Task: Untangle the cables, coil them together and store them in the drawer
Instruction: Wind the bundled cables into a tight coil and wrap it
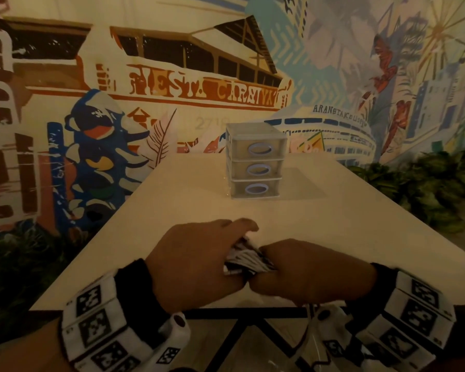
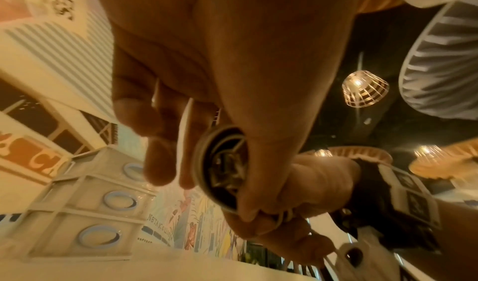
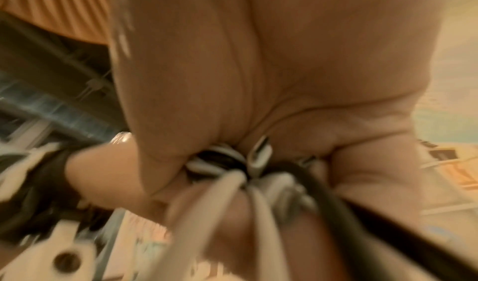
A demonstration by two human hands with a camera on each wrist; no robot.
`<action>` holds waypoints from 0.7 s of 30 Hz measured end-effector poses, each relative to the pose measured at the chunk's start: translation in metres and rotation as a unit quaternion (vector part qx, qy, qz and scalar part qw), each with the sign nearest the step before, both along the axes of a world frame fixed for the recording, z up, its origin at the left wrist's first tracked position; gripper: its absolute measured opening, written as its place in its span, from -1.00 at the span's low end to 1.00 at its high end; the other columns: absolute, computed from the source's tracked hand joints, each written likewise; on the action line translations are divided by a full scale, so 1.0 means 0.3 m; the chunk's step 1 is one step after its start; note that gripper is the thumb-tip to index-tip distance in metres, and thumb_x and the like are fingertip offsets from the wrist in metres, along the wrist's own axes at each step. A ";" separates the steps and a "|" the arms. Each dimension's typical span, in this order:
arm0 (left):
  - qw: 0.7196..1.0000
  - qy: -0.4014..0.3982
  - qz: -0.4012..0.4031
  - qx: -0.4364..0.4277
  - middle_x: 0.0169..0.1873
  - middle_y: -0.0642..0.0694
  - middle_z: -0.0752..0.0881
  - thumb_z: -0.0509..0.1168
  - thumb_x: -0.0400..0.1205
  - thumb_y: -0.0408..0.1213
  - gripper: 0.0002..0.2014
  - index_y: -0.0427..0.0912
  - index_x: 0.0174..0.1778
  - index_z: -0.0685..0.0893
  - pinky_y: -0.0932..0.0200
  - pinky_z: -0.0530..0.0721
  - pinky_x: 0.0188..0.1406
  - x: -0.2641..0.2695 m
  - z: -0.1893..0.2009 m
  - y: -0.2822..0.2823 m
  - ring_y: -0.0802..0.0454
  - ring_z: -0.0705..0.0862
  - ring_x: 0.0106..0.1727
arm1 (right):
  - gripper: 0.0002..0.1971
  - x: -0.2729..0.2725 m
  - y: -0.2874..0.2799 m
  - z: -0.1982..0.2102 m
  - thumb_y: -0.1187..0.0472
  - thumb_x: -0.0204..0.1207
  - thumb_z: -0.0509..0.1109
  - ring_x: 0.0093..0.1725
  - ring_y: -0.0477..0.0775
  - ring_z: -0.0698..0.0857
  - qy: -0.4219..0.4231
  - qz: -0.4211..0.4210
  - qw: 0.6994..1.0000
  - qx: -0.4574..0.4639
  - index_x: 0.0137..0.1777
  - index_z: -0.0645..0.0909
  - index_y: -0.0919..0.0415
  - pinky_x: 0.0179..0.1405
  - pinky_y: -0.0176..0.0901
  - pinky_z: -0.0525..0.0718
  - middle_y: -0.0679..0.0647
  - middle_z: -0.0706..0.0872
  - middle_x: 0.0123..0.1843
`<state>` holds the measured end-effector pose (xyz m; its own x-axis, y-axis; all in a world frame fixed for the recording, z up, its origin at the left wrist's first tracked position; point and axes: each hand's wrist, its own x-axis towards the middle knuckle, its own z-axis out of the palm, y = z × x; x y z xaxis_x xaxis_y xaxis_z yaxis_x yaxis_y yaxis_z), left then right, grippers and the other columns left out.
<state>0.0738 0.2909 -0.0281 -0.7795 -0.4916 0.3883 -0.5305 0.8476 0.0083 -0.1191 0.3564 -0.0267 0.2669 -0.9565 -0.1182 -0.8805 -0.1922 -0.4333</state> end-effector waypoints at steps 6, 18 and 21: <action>0.979 0.088 -0.061 0.172 0.08 0.36 0.65 0.39 0.34 0.46 -0.14 0.44 0.55 0.22 0.25 0.72 -0.17 0.040 0.018 -0.025 0.24 0.72 -0.16 | -0.77 -0.032 0.014 0.011 -0.02 0.71 0.34 -0.50 -0.30 0.57 -0.102 -0.008 0.995 0.016 0.04 0.66 0.13 -0.40 -0.48 0.47 -0.10 0.61 -0.36; 0.748 0.263 -0.281 0.541 0.00 0.31 0.80 0.45 0.53 0.04 -0.78 0.29 0.10 0.79 0.38 0.68 0.06 -0.010 -0.046 0.027 0.35 0.75 0.06 | -0.41 0.032 0.049 -0.004 -0.08 0.74 0.24 -0.07 -0.26 0.74 -0.299 0.113 0.942 0.101 0.31 0.58 0.55 0.14 -0.38 0.61 -0.07 0.80 -0.02; 0.720 0.283 -0.314 0.551 -0.16 0.13 0.83 0.51 0.49 0.00 -0.85 0.14 -0.06 0.84 0.22 0.76 -0.17 -0.012 -0.029 0.038 0.18 0.80 -0.13 | -0.69 0.056 0.069 -0.006 0.30 0.79 0.09 -0.21 -0.37 0.72 -0.367 0.118 0.917 0.102 0.29 0.58 -0.06 0.01 -0.36 0.65 -0.34 0.77 -0.14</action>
<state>0.0703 0.3024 -0.0368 -0.8521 -0.3640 0.3760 0.3077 0.2328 0.9226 -0.1025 0.3770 -0.0284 0.5427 -0.8399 0.0051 -0.2824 -0.1882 -0.9406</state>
